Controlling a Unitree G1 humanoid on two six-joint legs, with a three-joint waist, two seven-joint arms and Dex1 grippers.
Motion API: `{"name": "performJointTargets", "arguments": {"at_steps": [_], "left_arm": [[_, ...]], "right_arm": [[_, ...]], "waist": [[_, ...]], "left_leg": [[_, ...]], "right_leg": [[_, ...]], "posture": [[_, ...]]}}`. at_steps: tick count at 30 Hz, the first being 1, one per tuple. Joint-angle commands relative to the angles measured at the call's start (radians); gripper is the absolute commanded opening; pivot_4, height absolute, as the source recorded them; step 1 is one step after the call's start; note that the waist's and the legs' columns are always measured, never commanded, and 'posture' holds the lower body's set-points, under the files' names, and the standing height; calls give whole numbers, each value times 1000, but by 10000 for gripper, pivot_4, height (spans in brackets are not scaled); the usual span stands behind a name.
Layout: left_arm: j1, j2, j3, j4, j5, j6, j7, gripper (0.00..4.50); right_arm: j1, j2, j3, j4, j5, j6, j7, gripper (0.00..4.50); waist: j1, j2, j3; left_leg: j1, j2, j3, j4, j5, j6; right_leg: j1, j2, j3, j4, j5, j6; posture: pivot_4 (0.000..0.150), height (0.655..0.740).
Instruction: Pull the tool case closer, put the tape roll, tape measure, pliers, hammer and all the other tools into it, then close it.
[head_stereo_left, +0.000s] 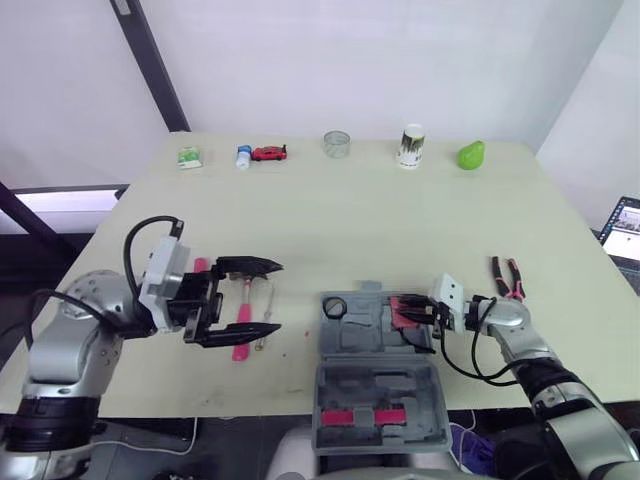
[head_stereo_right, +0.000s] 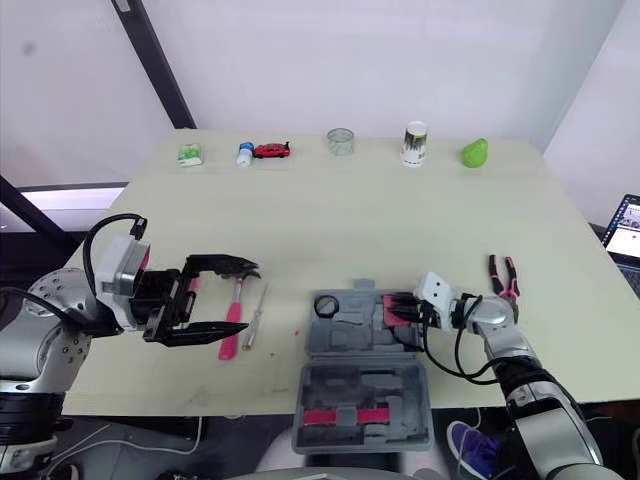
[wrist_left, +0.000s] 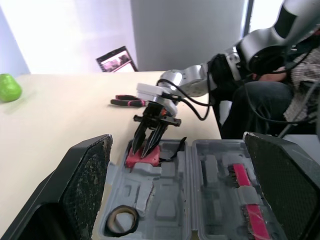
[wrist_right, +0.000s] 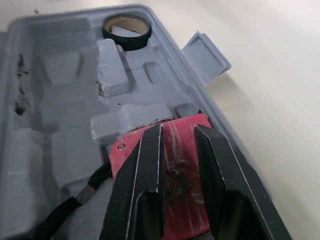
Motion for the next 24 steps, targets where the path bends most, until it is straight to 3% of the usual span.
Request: {"name": "performJointTargets", "arguments": {"at_steps": [1,6,11,15,24], "left_arm": [[5,2,18,-29,-2,-9,7,45000],[37,-18,48,-21,-17,4,50,45000],[73,-33,86,-25,-28,8,93,45000],[94,-63,126,-18,-33,3,145,45000],[231,-125,314,113,14,-48,303,45000]], "right_arm": [[62,-3,29,61,-63,48,-35,10018],[118,-18,-74,-337,104,125,-41,10018],[203,-47,-152,-647,189,253,-112,10018],[268,-71,-217,-774,212,289,-180,10018],[592,-180,-552,-903,342,339,-265,10018]], "waist": [[0,0,0],[3,9,6],[3,25,14],[6,25,15],[14,24,17]], "left_leg": [[0,0,0,0,0,0],[-3,0,-1,0,0,0],[-39,-3,-1,1,1,0],[-55,-3,-2,2,3,-4],[-55,-5,0,3,0,2]], "right_leg": [[0,0,0,0,0,0],[-3,-3,-1,0,0,-1],[-37,-7,-3,4,4,4],[-51,-6,-5,3,4,4],[-50,-2,-8,1,3,7]], "posture": [[1500,7400],[1500,7400],[1500,7400],[1500,7400],[1500,7400]]}}
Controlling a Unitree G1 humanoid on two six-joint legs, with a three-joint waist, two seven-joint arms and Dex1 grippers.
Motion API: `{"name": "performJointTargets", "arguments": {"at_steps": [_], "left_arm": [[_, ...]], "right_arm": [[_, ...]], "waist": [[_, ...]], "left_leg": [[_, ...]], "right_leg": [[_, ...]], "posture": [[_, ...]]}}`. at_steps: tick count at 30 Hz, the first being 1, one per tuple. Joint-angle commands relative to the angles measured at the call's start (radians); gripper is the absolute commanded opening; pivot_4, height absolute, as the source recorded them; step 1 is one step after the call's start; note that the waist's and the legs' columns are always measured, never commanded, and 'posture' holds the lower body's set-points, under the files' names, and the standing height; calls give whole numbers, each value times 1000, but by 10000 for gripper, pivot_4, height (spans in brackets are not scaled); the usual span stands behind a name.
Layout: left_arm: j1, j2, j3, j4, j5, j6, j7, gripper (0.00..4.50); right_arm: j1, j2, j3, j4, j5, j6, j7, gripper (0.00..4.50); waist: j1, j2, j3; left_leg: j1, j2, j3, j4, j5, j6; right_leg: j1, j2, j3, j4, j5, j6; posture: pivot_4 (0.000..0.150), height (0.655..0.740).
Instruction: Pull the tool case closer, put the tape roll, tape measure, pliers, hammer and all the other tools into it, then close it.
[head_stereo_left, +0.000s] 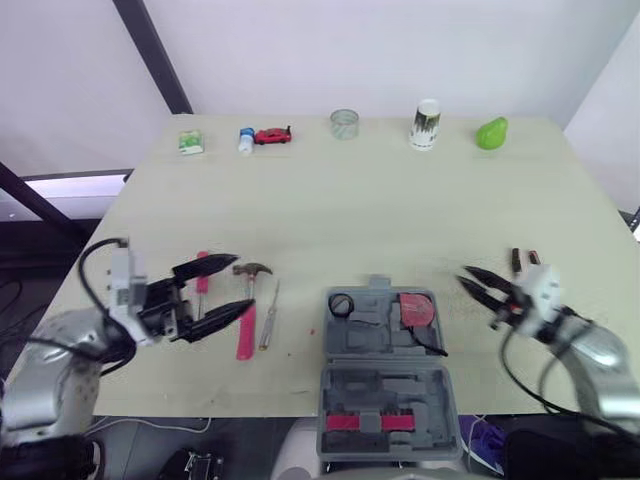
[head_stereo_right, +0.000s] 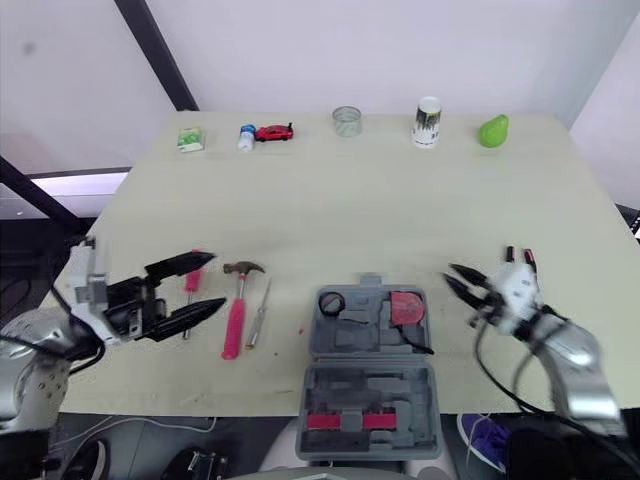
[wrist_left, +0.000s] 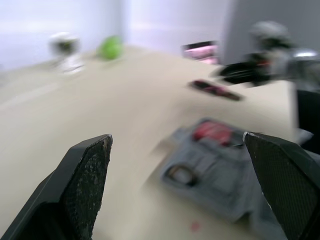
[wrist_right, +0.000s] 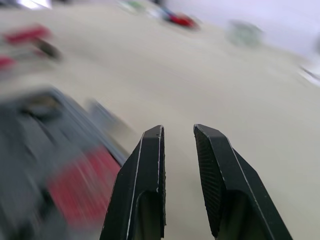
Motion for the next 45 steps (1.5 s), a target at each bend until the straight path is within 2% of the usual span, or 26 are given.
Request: {"name": "performJointTargets", "arguments": {"at_steps": [1,6,8,13,18,26,35,45], "left_arm": [[36,-20,103,40,5,-28,77,45000],[131,-36,208,160,31,-84,105,45000],[178,-44,244,205,38,-107,109,45000],[280,-68,301,274,49,-151,104,45000],[334,-71,365,424,63,-200,121,45000],[344,-60,342,485,82,-249,68,45000],[195,-43,211,274,74,-196,54,45000],[-42,-11,44,98,36,-80,45,45000]], "right_arm": [[94,-8,-122,-42,61,-11,-20,10018],[260,18,-285,-30,132,-41,-28,10018],[318,40,-349,-22,159,-43,-46,18712],[420,88,-433,-27,210,-36,-60,44449],[521,114,-484,31,232,-70,-6,44449],[523,112,-517,90,254,-69,8,44449],[380,97,-439,-84,260,70,-146,44449],[205,133,-243,-196,175,302,-390,44449]], "waist": [[-2,-2,1],[-10,-2,2],[-10,-2,2],[-7,-5,2],[-5,-5,1],[-6,-5,1],[-6,-3,1],[-8,-2,1]], "left_leg": [[1,0,0,0,0,0],[12,2,0,0,0,0],[17,3,1,-1,0,0],[17,3,2,-1,0,0],[17,3,1,-1,0,0],[17,3,1,-2,-1,-1],[16,3,1,-3,-1,-2],[15,3,1,-4,0,-1]], "right_leg": [[1,1,0,0,0,0],[9,2,2,0,0,0],[14,2,3,0,-1,-1],[15,-1,6,-1,-2,-4],[14,-3,6,-1,-3,-5],[13,-9,6,-2,-3,-5],[12,-10,5,-2,-3,-6],[11,-10,3,-2,-2,-6]], "posture": [[1500,7400],[1500,7400],[1500,7400],[1500,7400],[1500,7400],[1500,7400],[1500,7400],[1500,7400]]}}
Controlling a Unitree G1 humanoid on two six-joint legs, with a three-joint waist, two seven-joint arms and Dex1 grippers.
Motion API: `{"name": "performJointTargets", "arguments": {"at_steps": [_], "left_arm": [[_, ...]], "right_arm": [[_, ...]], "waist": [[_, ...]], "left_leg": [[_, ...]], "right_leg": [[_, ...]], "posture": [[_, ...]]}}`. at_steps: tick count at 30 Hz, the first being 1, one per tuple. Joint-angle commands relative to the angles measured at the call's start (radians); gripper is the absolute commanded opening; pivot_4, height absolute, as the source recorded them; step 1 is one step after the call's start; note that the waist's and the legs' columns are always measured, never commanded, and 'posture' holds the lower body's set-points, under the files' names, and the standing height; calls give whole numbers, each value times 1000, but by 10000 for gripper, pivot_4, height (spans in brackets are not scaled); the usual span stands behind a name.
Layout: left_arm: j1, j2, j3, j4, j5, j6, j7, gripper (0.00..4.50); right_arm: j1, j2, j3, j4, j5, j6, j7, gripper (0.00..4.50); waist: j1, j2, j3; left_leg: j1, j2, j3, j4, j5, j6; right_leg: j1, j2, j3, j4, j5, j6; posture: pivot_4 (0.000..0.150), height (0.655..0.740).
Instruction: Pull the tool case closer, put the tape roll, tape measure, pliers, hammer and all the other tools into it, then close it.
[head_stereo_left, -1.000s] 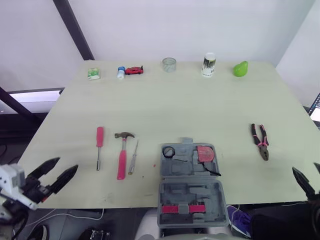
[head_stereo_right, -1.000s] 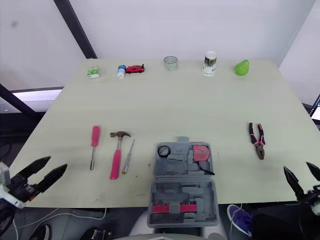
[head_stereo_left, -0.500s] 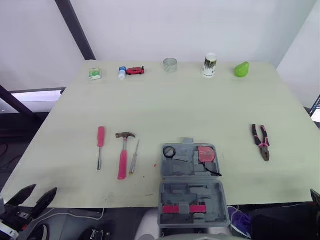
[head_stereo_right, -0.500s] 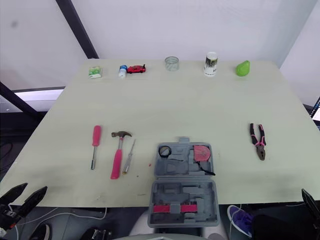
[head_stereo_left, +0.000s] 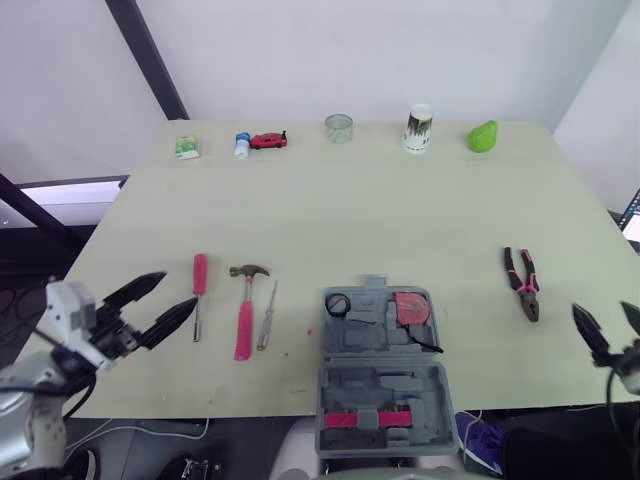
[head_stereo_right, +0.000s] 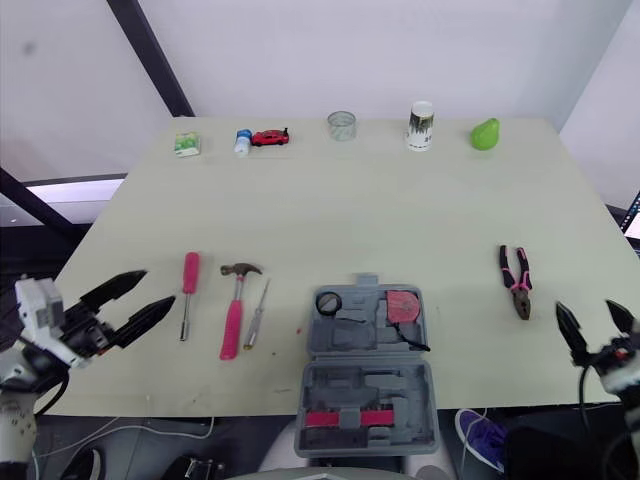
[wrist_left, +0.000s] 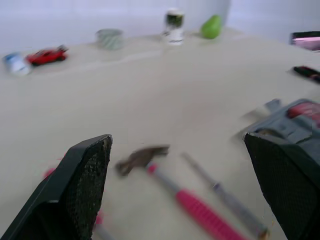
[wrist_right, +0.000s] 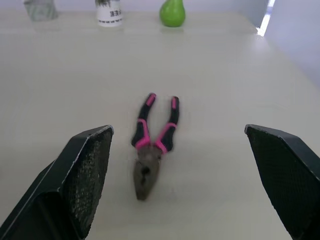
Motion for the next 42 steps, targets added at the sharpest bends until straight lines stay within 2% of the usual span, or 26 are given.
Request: {"name": "performJointTargets", "arguments": {"at_steps": [1,5,9,17,27,40,42], "left_arm": [[-45,24,-39,-46,-31,34,-30,45000],[-102,44,-110,-72,-28,54,-83,45000],[-214,74,-222,-166,-71,136,-158,45000],[-327,134,-326,-242,-130,236,-308,45000],[-362,163,-334,-293,-141,277,-341,45000],[-331,151,-331,-260,-98,219,-350,45000],[-328,151,-331,-255,-96,216,-352,45000]], "right_arm": [[-35,19,44,-29,-25,61,-78,44449],[-86,22,102,7,-81,81,-116,44449],[-168,23,162,122,-159,71,-147,44449],[-303,20,180,342,-210,36,-150,44449],[-372,29,194,536,-240,-51,-110,44449],[-395,23,208,630,-275,-143,-98,44449],[-396,24,209,633,-275,-147,-96,39251]], "waist": [[0,1,0],[-1,2,1],[2,1,2],[-7,2,3],[-3,2,3],[-3,1,3],[-3,1,3]], "left_leg": [[0,0,0,0,0,0],[-1,-1,0,0,0,0],[-2,-1,0,3,0,1],[0,-2,1,4,0,1],[0,-1,1,4,0,1],[1,-1,2,5,0,1],[1,-1,2,5,0,1]], "right_leg": [[0,0,0,0,0,0],[0,1,-1,0,0,1],[0,3,-2,1,2,4],[1,14,-2,2,2,5],[1,18,0,2,3,5],[2,18,2,2,3,7],[2,18,2,2,3,7]], "posture": [[1500,7400],[1500,7400],[1500,7400],[1500,7400],[1500,7400],[1500,7400],[1500,7400]]}}
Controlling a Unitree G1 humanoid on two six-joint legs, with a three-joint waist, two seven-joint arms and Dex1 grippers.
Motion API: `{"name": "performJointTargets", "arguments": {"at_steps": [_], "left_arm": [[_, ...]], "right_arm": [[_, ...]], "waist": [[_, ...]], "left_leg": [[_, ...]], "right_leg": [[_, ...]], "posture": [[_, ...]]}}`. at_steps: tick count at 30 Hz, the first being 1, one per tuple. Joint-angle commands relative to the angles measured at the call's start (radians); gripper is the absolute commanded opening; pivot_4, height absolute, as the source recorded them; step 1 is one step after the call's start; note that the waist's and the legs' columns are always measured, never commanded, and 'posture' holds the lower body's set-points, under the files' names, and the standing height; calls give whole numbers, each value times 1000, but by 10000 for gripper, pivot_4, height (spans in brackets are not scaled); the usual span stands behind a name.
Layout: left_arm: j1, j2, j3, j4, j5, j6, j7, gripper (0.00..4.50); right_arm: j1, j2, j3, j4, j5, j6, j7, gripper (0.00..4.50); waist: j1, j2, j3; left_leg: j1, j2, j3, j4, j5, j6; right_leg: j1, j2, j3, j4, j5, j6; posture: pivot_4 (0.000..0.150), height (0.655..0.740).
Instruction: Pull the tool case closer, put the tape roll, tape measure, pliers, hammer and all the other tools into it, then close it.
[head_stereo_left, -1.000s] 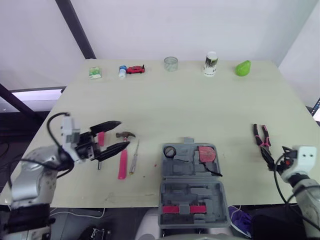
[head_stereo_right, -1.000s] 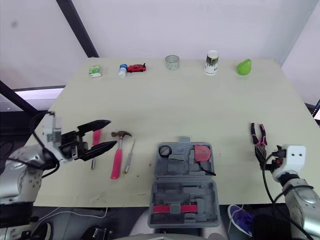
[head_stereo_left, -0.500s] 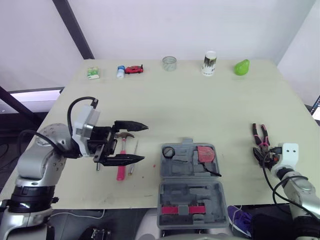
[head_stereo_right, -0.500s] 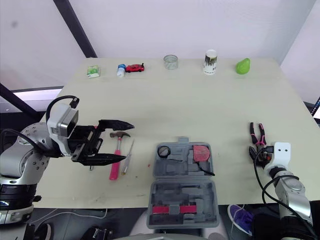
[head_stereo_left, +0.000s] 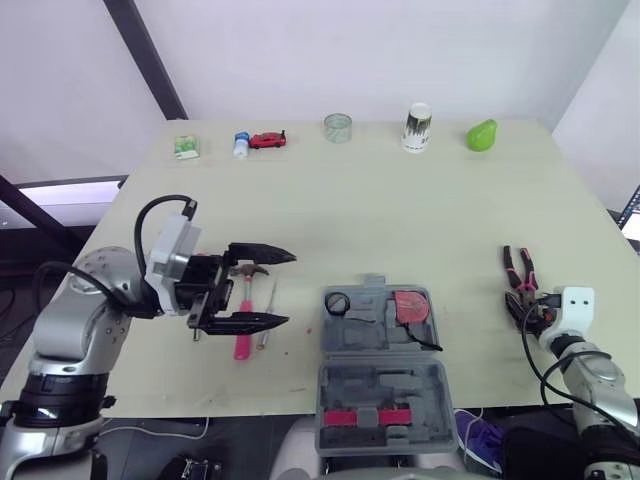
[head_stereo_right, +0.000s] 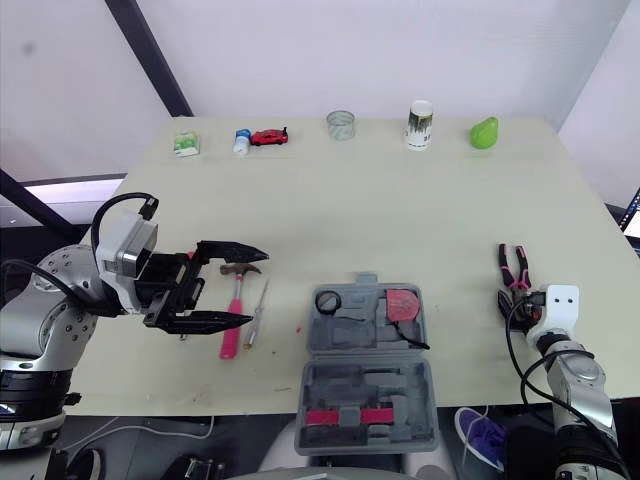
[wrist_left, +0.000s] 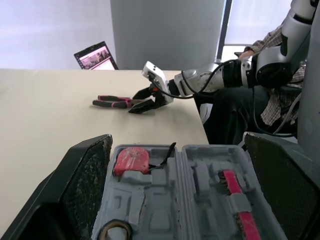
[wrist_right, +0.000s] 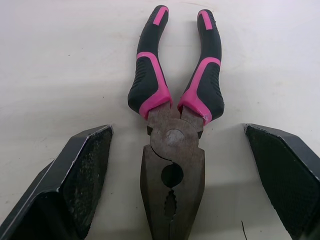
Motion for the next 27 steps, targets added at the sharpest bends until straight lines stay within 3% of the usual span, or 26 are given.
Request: {"name": "performJointTargets", "arguments": {"at_steps": [1,4,5,6,8,13,17,24,27], "left_arm": [[4,3,11,-3,-2,-19,-15,45000],[2,2,11,4,-1,-23,-14,45000],[1,2,11,5,-1,-24,-13,45000],[0,1,10,8,-1,-24,-13,45000],[2,-1,12,7,-5,-25,-11,45000],[7,-6,17,11,-9,-27,-4,45000],[14,-7,21,22,-6,-37,-14,45000],[4,-12,27,61,3,-74,-32,45000],[-6,2,6,113,19,-113,-77,45000]], "right_arm": [[3,-7,1,22,-11,-5,2,37368],[3,-6,5,25,-8,-8,10,23915],[4,-6,6,26,-9,-9,12,22704],[4,-6,7,28,-9,-11,12,14762],[4,-5,7,32,-8,-17,18,9680],[7,-9,-6,40,-14,-54,9,9760],[40,-23,-11,-57,0,-92,40,9760],[112,-142,57,-326,13,-52,225,9760],[123,-246,108,-466,60,-6,387,9760]], "waist": [[0,0,0],[0,0,0],[0,0,0],[0,0,0],[0,0,0],[0,0,0],[4,0,0],[-4,6,4],[-2,7,5]], "left_leg": [[0,0,0,0,0,0],[0,0,0,0,0,0],[0,0,0,0,0,0],[0,0,0,0,0,0],[0,0,0,0,0,0],[0,0,0,0,0,0],[0,0,0,0,0,0],[0,0,1,0,0,0],[0,0,0,0,0,0]], "right_leg": [[0,0,0,0,0,0],[0,0,0,0,0,0],[0,0,0,0,0,0],[0,0,0,0,0,0],[0,0,0,0,0,0],[0,0,0,0,0,0],[0,0,0,0,0,0],[-1,0,1,0,0,0],[-1,1,0,1,0,0]], "posture": [[1500,7400],[1500,7400],[1500,7400],[1500,7400],[1500,7400],[1500,7400],[1500,7400],[1500,7400],[1500,7400]]}}
